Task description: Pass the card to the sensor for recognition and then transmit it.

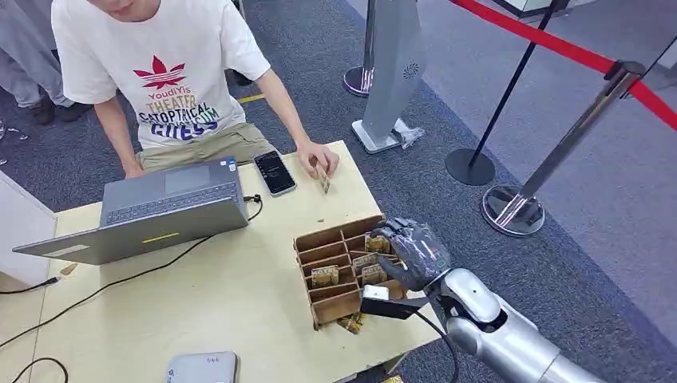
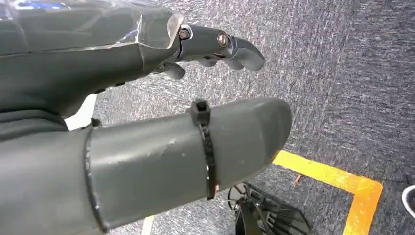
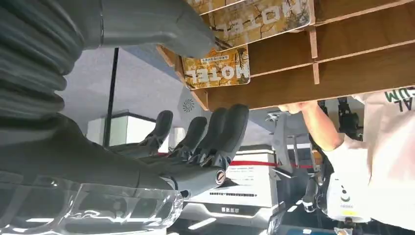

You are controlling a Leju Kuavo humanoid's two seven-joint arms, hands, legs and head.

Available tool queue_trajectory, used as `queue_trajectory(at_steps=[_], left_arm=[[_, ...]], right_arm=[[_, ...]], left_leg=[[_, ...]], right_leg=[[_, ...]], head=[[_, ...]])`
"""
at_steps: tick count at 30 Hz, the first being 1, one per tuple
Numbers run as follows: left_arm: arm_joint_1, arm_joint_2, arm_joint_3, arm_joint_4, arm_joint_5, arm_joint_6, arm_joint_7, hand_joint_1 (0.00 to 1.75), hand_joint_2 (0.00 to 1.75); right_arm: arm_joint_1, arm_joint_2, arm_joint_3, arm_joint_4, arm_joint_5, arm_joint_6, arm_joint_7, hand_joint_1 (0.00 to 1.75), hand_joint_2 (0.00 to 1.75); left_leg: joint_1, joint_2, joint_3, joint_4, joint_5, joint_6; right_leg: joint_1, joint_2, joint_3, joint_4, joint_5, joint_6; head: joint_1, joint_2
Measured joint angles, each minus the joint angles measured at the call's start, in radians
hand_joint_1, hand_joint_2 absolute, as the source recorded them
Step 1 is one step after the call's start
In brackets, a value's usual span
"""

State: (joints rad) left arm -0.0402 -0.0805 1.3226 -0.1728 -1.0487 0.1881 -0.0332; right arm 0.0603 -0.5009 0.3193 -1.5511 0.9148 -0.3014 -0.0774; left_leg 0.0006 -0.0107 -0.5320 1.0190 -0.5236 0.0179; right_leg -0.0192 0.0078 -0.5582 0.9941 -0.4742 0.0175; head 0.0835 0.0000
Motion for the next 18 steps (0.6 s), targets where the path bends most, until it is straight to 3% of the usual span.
queue_trajectory(at_steps=[6, 18], left_arm=[[0.000, 0.000, 0.000, 0.000, -0.002, 0.000, 0.005, 0.00, 0.00], [-0.001, -0.001, 0.000, 0.000, -0.002, 0.001, 0.006, 0.00, 0.00]], right_arm=[[0.000, 0.003, 0.006, 0.000, 0.001, 0.009, 0.003, 0.91, 1.75], [0.000, 0.018, 0.025, 0.006, 0.003, 0.021, 0.006, 0.84, 1.75]], left_leg=[[0.000, 0.000, 0.000, 0.000, 0.000, 0.000], [0.000, 0.000, 0.000, 0.000, 0.000, 0.000]], right_leg=[[0.000, 0.000, 0.000, 0.000, 0.000, 0.000], [0.000, 0.000, 0.000, 0.000, 0.000, 0.000]], head=[[0.000, 0.000], [0.000, 0.000]])
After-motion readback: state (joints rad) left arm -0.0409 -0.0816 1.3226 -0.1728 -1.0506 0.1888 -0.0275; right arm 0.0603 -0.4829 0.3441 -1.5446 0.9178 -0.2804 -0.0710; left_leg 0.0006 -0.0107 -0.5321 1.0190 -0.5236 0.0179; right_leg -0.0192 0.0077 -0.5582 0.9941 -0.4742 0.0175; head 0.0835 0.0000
